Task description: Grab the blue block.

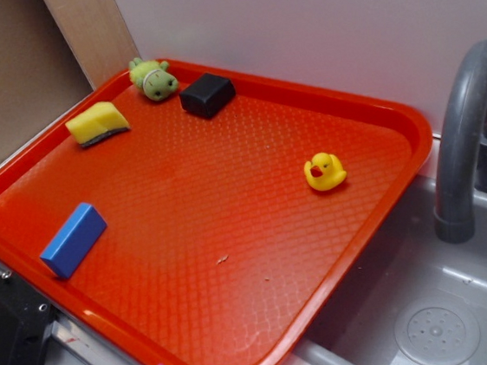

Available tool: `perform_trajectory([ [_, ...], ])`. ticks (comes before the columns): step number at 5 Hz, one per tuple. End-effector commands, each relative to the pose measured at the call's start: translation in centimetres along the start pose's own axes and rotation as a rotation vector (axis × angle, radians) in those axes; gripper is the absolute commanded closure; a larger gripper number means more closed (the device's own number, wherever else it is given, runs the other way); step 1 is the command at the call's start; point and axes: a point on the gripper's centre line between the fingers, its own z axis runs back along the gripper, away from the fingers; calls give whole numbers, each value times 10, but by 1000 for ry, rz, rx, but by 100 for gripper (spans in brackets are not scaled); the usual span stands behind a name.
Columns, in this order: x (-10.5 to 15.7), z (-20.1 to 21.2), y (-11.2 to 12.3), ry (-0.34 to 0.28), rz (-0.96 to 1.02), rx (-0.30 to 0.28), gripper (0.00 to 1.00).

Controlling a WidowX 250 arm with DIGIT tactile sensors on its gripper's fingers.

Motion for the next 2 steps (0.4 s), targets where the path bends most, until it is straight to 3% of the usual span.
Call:
perform_trajectory([
  [1, 0, 0, 0, 0, 0, 0, 0],
  [2, 3, -7, 0, -25, 6, 58, 0],
])
